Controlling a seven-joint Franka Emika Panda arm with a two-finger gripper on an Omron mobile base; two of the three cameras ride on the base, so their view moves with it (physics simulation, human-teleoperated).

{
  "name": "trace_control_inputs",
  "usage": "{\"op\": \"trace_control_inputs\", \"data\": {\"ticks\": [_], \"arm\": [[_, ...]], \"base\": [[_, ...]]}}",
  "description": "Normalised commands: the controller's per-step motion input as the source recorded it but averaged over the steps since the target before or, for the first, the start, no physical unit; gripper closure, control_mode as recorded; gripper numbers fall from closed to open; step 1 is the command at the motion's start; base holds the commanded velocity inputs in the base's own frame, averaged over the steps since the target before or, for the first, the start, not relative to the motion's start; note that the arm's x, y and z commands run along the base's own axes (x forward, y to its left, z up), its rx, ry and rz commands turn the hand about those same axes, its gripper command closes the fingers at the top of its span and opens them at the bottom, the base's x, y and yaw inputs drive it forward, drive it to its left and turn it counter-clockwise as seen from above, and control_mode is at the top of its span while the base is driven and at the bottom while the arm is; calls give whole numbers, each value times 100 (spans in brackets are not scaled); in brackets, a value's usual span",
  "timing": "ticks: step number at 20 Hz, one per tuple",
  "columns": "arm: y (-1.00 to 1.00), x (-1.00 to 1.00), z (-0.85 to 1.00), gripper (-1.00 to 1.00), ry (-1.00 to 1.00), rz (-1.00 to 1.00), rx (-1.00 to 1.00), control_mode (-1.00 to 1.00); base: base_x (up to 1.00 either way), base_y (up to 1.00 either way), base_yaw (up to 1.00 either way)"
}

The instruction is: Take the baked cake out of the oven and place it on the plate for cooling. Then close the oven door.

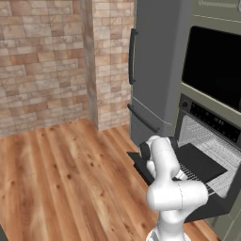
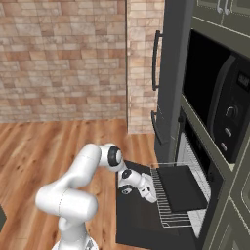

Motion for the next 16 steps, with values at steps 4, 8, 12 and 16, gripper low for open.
{"op": "trace_control_inputs", "data": {"ticks": [4, 8, 12, 16], "arm": [[0, 8, -19, -100, 5, 0, -3, -100], [0, 19, -23, -100, 1, 0, -2, -100], [0, 23, -38, -100, 0, 0, -3, -100], [0, 28, -32, -100, 0, 1, 0, -100]], "base": [[0, 0, 0], [0, 0, 0], [0, 0, 0], [0, 0, 0]]}}
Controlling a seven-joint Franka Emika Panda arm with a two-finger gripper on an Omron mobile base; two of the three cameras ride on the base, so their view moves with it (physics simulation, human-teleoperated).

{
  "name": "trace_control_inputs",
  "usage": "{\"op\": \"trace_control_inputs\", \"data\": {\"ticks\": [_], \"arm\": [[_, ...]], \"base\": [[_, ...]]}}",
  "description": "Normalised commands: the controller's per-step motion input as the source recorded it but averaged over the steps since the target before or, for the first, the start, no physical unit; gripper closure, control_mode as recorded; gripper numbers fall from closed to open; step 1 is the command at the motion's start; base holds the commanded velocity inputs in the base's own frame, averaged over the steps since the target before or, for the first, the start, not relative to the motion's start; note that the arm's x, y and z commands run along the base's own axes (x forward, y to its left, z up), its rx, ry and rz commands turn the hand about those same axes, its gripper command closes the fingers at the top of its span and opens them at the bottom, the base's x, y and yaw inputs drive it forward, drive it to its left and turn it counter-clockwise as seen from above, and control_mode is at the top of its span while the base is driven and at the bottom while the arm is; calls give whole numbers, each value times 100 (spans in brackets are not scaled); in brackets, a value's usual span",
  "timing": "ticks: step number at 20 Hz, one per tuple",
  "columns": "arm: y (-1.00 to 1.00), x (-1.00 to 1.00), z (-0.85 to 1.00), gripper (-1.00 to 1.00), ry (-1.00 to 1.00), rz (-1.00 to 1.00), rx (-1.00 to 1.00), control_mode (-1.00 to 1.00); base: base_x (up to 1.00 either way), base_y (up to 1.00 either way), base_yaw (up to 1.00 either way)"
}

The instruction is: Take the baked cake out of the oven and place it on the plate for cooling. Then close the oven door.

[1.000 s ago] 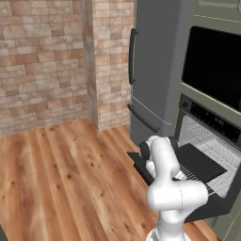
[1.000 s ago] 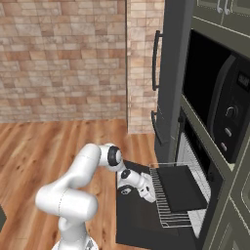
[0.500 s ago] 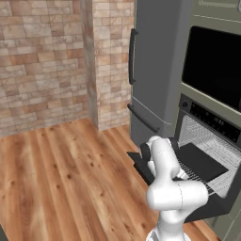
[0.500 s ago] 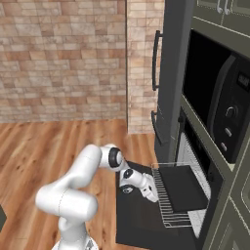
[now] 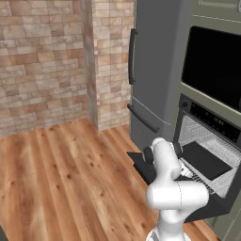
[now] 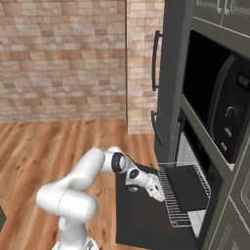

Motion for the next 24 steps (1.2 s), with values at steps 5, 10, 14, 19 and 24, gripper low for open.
{"op": "trace_control_inputs", "data": {"ticks": [5, 10, 14, 19, 24], "arm": [[-2, 29, -31, -100, 0, 2, 0, -100], [-11, 34, -22, -100, 0, 3, 0, -100], [-17, 32, -16, -100, -1, 2, 0, -100], [-17, 28, -16, -100, -2, 2, 0, -100], [-10, 27, -18, -100, -2, 3, 0, -100]], "base": [[0, 0, 0], [0, 0, 0], [0, 0, 0], [0, 0, 0], [0, 0, 0]]}}
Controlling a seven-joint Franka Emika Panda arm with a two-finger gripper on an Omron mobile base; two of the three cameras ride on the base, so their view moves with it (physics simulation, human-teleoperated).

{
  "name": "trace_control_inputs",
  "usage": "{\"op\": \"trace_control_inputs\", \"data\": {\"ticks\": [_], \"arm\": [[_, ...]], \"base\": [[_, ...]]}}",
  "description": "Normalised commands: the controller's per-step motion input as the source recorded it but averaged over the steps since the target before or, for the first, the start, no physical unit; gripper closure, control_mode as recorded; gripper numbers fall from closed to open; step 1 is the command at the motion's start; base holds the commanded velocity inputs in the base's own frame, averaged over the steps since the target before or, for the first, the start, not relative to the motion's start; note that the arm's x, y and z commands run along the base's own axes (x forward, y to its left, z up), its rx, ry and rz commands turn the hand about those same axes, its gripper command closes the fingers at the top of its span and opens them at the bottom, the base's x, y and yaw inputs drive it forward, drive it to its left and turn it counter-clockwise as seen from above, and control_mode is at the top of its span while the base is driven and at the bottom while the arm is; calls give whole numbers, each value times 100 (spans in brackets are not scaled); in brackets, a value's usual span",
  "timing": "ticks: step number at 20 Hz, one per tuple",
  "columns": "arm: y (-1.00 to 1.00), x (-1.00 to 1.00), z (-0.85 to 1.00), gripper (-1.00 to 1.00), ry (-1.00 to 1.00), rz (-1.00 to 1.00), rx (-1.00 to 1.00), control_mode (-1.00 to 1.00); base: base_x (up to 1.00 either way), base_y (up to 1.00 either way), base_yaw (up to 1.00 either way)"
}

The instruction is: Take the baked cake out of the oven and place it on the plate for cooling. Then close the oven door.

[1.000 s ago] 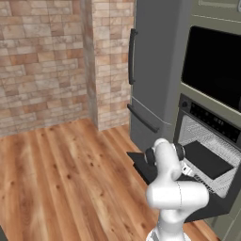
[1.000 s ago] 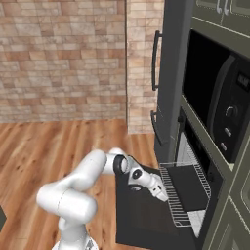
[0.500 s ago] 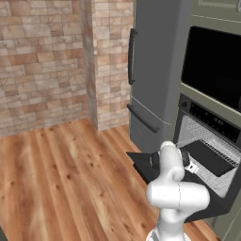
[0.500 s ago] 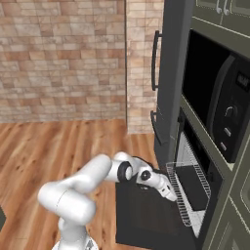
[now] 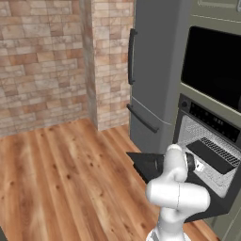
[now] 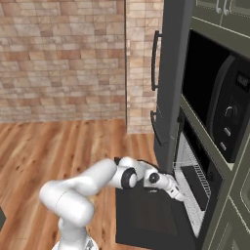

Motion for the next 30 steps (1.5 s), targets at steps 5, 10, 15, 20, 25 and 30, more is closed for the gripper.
{"op": "trace_control_inputs", "data": {"ticks": [5, 10, 15, 20, 25, 30], "arm": [[-3, 20, -21, -100, -4, 2, 0, -100], [-2, 22, -17, -100, -3, 1, 0, -100], [-2, 21, -4, -100, -1, 0, 0, -100], [0, 21, 0, -100, 0, 0, 0, -100], [8, 0, 20, -100, 0, 0, 0, -100], [27, -13, 46, -100, 0, 0, -1, -100]], "base": [[0, 0, 0], [0, 0, 0], [0, 0, 0], [0, 0, 0], [0, 0, 0], [0, 0, 0]]}}
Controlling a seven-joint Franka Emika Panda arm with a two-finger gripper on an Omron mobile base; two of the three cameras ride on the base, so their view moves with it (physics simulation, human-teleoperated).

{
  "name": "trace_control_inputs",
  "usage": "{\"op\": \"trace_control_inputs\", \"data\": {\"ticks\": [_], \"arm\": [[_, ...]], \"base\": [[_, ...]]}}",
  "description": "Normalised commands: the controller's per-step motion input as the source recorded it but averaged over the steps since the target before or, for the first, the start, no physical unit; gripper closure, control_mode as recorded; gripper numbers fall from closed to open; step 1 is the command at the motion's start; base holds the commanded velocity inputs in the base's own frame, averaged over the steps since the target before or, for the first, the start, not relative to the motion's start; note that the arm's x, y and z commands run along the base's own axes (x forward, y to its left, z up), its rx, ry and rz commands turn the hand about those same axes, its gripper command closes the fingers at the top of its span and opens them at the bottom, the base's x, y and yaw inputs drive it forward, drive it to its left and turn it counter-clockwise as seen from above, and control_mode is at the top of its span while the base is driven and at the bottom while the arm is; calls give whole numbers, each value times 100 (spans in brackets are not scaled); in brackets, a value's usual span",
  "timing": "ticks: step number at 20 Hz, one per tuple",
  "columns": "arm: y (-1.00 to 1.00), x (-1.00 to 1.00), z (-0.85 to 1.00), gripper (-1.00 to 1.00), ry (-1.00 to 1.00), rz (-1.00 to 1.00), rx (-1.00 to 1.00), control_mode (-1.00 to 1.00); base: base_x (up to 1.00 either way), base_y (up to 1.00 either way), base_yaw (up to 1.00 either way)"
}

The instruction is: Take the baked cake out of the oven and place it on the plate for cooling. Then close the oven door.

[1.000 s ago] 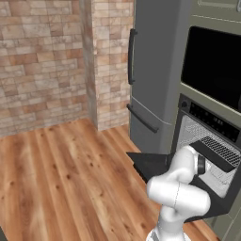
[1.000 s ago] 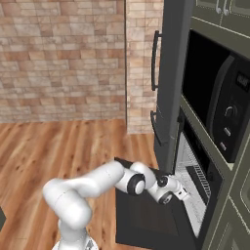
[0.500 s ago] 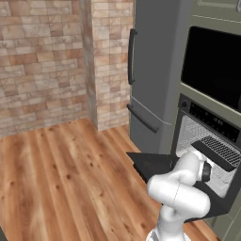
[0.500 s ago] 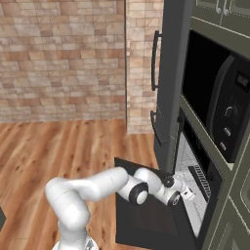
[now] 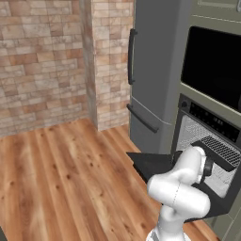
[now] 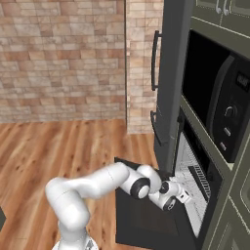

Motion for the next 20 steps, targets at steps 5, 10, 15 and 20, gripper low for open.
{"op": "trace_control_inputs", "data": {"ticks": [5, 10, 15, 20], "arm": [[56, -4, 74, -100, 0, 0, -3, -100], [53, 0, 82, -100, 1, 0, -2, -100], [70, 0, 51, -100, 11, 0, -5, -100], [94, -1, 33, -100, 10, 1, -8, -100]], "base": [[0, 0, 0], [0, 0, 0], [0, 0, 0], [0, 0, 0]]}}
